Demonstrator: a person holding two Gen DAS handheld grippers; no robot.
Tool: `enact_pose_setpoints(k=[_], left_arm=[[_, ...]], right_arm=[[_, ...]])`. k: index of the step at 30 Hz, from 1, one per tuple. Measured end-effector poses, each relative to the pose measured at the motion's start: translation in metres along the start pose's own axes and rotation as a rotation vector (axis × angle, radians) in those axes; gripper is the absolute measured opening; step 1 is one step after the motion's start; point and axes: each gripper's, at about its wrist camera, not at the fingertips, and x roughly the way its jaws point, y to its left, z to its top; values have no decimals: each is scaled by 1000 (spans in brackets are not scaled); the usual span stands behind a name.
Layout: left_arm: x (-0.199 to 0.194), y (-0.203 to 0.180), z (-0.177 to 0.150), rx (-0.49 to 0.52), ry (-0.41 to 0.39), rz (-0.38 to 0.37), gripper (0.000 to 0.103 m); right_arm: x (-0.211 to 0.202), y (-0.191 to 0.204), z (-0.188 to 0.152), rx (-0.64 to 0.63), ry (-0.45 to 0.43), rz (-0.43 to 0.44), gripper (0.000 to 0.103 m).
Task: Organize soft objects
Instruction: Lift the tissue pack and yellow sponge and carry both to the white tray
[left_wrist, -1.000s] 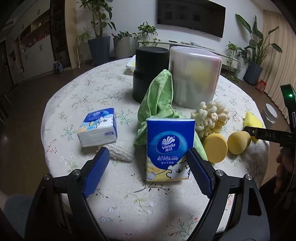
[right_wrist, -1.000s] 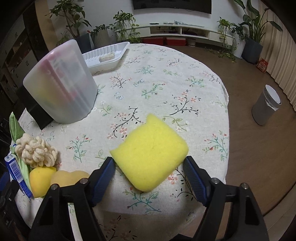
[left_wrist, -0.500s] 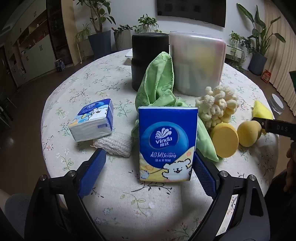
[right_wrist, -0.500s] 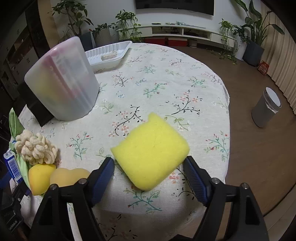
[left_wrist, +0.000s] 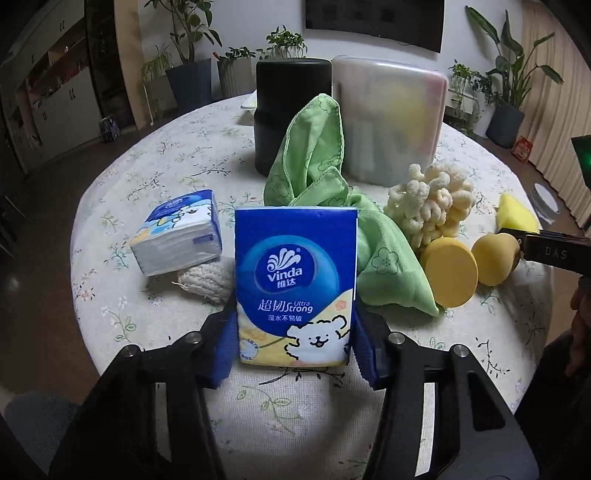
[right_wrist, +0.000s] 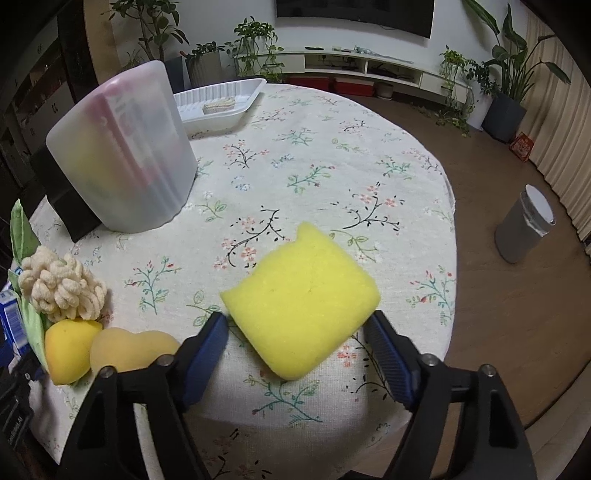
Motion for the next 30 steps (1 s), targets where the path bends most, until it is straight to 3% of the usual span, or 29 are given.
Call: enact_pose_setpoints(k=[6, 9, 19, 30], left_arm=[[-3, 6, -3, -6, -7, -29, 50], [-6, 13, -4, -11, -15, -36, 50], [-27, 16, -11, 17, -48, -59, 50], [-43, 45, -16, -34, -30, -84, 50]], right_arm=[[-5, 6, -2, -22, -10, 8, 51], [-7, 7, -3, -25, -14, 23, 48], [-34, 9, -10, -20, -73, 77, 46], [-68, 1, -34, -38, -67, 105, 46]])
